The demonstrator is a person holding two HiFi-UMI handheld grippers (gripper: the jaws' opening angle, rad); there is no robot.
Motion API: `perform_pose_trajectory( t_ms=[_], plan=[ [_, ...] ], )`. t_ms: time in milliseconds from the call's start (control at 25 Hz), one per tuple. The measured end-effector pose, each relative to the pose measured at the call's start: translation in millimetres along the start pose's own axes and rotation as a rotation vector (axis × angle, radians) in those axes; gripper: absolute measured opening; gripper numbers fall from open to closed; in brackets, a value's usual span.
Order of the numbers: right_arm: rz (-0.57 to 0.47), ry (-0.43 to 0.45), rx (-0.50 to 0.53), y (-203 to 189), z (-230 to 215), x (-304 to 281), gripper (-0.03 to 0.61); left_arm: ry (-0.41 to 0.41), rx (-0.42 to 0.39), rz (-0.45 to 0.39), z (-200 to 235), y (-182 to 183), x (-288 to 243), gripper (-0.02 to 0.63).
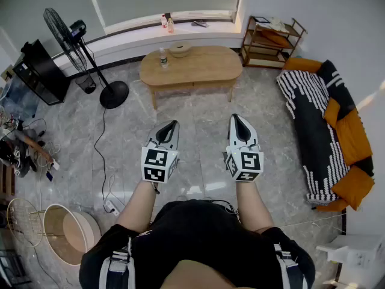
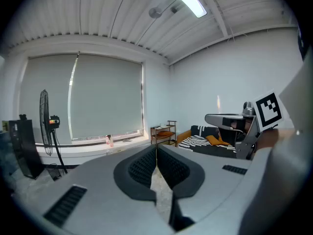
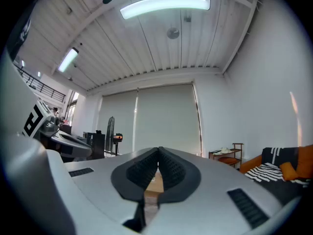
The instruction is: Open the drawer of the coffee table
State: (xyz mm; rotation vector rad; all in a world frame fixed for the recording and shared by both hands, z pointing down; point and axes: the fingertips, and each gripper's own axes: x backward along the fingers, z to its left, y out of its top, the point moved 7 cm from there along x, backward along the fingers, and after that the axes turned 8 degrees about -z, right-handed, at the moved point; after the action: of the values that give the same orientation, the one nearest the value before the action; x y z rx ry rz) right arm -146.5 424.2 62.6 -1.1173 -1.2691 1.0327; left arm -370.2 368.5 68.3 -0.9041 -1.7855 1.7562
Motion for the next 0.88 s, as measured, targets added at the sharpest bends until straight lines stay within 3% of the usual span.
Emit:
perform_pose_trajectory(
  t_ms=[560,880],
  plan=[
    [-0.027,0.008,-0.005,5.8,23.8,-4.9,0.015,-0.044,-0.016,-0.013,16.9,-3.8,8.3,0.023],
    [-0.012,-0.042,0.022,-4.4,65.9,-10.7,0.015,-0.076,-0.028,-0.04,59.0,-15.4,25.0,0.023]
  ],
)
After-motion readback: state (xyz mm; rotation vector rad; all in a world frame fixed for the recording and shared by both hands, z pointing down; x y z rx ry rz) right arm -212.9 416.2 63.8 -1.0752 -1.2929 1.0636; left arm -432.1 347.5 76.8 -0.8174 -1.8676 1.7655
